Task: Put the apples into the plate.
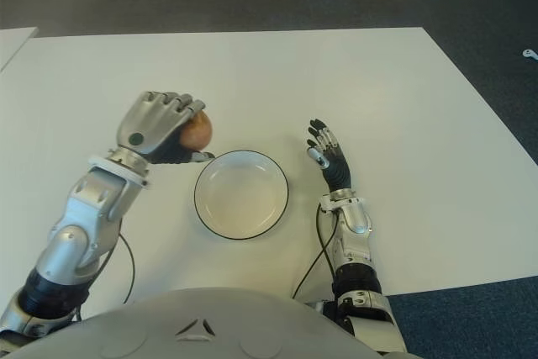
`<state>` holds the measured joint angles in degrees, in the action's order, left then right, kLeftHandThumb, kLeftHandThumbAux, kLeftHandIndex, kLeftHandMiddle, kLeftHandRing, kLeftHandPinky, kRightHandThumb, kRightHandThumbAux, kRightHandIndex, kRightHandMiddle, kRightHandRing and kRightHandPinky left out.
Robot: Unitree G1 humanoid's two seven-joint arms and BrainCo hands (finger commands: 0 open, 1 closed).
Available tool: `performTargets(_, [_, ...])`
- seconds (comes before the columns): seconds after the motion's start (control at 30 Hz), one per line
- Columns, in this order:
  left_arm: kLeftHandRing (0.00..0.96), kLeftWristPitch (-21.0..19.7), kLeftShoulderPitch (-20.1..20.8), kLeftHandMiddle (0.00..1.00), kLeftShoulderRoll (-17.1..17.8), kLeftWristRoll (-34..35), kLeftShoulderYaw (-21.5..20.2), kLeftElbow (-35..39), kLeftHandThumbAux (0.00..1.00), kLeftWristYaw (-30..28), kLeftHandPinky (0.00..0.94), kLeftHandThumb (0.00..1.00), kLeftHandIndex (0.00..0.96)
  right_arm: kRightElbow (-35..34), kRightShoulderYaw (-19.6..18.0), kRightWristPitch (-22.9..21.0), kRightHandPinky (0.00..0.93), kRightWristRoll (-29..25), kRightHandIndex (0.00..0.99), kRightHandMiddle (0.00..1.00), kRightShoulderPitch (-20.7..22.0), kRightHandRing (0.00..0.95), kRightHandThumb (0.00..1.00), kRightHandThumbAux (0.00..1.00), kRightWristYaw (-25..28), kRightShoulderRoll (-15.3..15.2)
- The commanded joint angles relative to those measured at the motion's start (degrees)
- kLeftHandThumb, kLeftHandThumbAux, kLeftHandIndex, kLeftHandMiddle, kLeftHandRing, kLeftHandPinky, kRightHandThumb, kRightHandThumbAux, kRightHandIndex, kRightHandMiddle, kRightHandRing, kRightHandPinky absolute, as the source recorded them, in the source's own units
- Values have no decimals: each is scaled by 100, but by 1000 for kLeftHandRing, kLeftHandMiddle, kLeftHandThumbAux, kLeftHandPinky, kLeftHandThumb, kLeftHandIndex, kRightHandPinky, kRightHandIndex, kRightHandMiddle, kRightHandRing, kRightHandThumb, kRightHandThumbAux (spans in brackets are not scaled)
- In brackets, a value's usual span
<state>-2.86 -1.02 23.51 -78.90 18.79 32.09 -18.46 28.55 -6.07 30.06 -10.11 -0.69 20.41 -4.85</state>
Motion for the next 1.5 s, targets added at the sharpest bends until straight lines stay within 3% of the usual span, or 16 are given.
performTargets(0.03, [851,65,46,858,-184,-54,188,-140,692,-78,832,750,445,244,189,-310,1,133,84,64,-600,14,137,462,-55,184])
performTargets(0.37, [839,122,76,840,-373,146,348,-998,690,229,814,752,445,-108,298,-415,0,147,84,63,-769,5,132,472,-176,216])
performTargets(0.73, [806,97,82,817,-486,342,504,-1237,688,87,758,754,447,-285,301,-546,0,36,84,30,-862,0,144,483,-229,298])
performTargets(1.03, [821,120,150,828,-520,422,696,-1411,688,107,780,754,447,-390,360,-547,0,147,77,27,-924,0,148,485,-384,366])
performTargets(1.23, [818,67,114,827,-769,386,1007,-2022,688,571,788,754,447,-476,410,-566,0,186,70,22,-962,0,137,492,-421,359])
performTargets(1.5, [823,65,-84,835,-694,354,1204,-2169,689,1224,807,752,447,-493,434,-576,0,172,66,9,-971,0,127,486,-489,404])
